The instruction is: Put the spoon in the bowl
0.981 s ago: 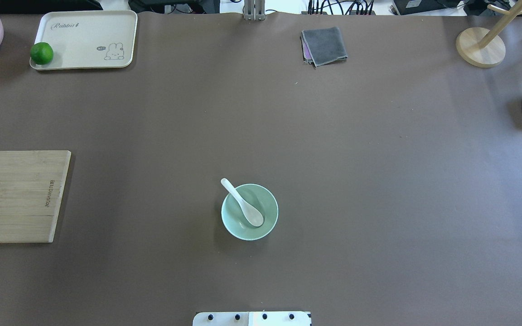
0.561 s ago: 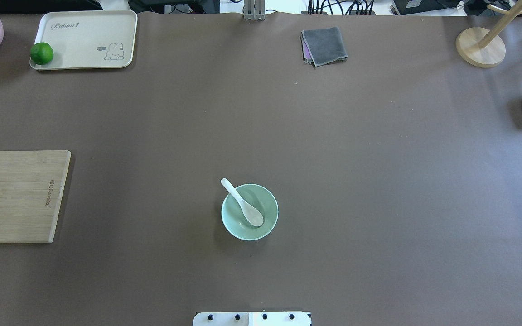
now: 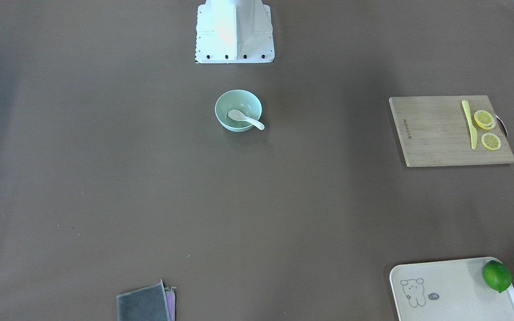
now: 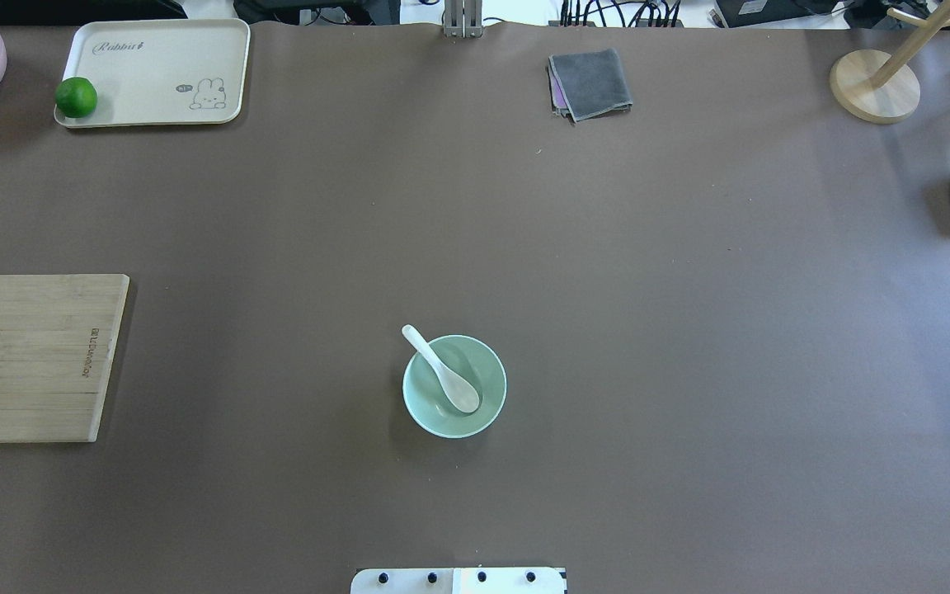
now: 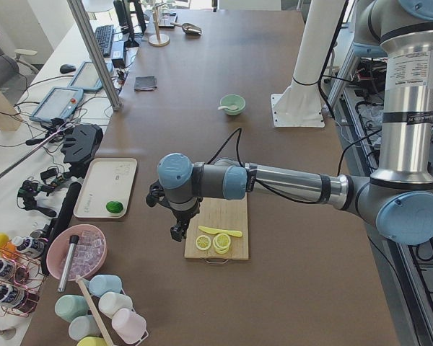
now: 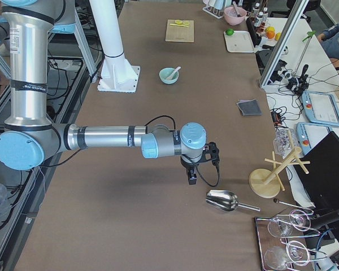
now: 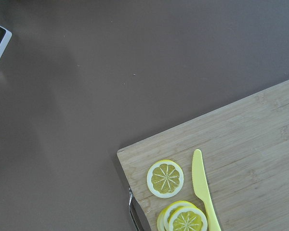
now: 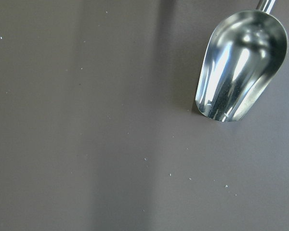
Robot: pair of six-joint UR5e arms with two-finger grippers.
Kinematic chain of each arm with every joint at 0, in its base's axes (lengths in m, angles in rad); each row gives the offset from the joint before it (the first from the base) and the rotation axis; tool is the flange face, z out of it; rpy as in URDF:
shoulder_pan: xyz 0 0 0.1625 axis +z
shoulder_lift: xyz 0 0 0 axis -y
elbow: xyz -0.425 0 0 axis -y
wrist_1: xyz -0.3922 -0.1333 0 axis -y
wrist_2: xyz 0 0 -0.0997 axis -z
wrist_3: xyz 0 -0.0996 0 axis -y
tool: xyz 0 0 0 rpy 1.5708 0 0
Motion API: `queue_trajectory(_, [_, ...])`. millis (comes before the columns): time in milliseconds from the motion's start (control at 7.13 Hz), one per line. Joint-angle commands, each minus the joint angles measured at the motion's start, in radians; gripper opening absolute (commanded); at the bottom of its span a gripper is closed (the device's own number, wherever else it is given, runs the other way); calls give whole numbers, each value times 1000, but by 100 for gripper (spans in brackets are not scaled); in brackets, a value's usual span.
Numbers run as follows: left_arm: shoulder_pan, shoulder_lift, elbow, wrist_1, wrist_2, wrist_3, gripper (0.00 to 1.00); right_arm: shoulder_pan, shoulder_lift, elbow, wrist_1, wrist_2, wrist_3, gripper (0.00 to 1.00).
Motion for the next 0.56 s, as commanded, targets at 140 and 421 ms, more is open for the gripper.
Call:
queue_trajectory(140, [-6, -3, -7, -26, -6, 3, 98, -37, 22, -5, 4, -69, -3, 100])
queue_trajectory(421, [-6, 6, -30, -52, -7, 5, 98, -34, -5, 20, 7, -50, -11, 100])
